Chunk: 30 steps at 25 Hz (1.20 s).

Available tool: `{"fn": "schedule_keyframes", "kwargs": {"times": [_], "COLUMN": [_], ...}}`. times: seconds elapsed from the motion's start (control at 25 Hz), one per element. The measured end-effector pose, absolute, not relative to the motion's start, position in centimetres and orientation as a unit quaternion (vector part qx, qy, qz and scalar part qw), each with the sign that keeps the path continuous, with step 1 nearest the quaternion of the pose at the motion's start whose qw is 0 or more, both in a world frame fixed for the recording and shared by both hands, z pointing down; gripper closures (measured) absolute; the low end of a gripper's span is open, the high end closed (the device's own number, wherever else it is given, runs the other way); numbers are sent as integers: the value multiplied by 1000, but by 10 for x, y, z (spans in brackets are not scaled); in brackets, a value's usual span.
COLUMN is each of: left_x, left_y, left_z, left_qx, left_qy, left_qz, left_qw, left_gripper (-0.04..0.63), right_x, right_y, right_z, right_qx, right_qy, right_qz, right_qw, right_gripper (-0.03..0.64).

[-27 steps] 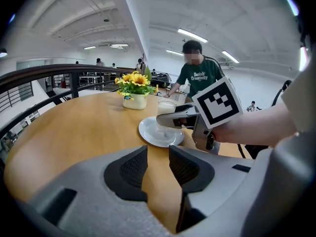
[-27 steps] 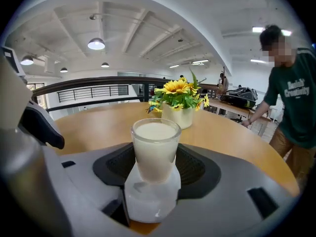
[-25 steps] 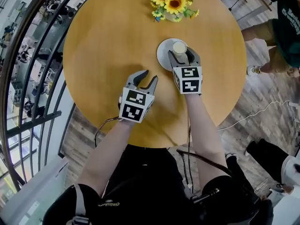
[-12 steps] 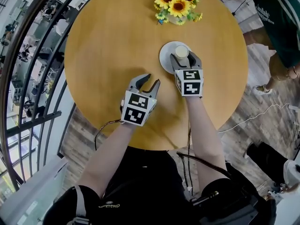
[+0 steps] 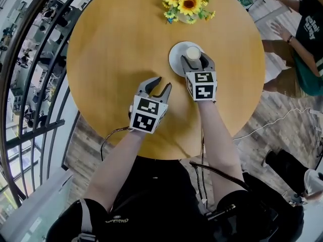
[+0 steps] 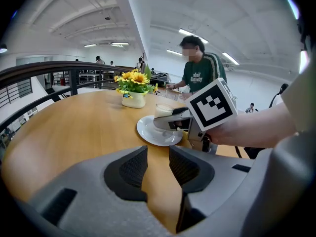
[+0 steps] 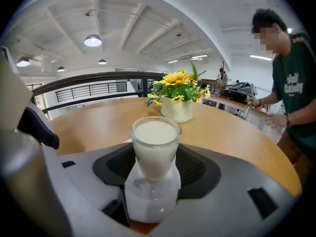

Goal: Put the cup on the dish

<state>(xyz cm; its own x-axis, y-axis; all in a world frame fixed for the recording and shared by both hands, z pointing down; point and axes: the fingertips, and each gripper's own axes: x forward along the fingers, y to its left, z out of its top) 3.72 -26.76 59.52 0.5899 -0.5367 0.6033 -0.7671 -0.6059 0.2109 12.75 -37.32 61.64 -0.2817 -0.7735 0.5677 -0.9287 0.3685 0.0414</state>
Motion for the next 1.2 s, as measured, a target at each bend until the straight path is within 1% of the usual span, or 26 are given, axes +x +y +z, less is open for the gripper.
{"fn": "schedule_keyframes", "kwargs": {"times": [0.8, 1.2], "left_x": [32, 29], "left_y": [-264, -261], "left_z": [596, 597], "left_qx": [860, 859], "left_qy": [-383, -386], "left_qz": [249, 247], "left_qw": [227, 229], "left_gripper": [456, 456], "right_x": [128, 127], "right_y": [-365, -365], "right_z": [616, 615], "right_qx": [542, 542], "right_qy": [-786, -789], "right_qz": [155, 162], "right_qw": [255, 239], "right_gripper": [362, 360]}}
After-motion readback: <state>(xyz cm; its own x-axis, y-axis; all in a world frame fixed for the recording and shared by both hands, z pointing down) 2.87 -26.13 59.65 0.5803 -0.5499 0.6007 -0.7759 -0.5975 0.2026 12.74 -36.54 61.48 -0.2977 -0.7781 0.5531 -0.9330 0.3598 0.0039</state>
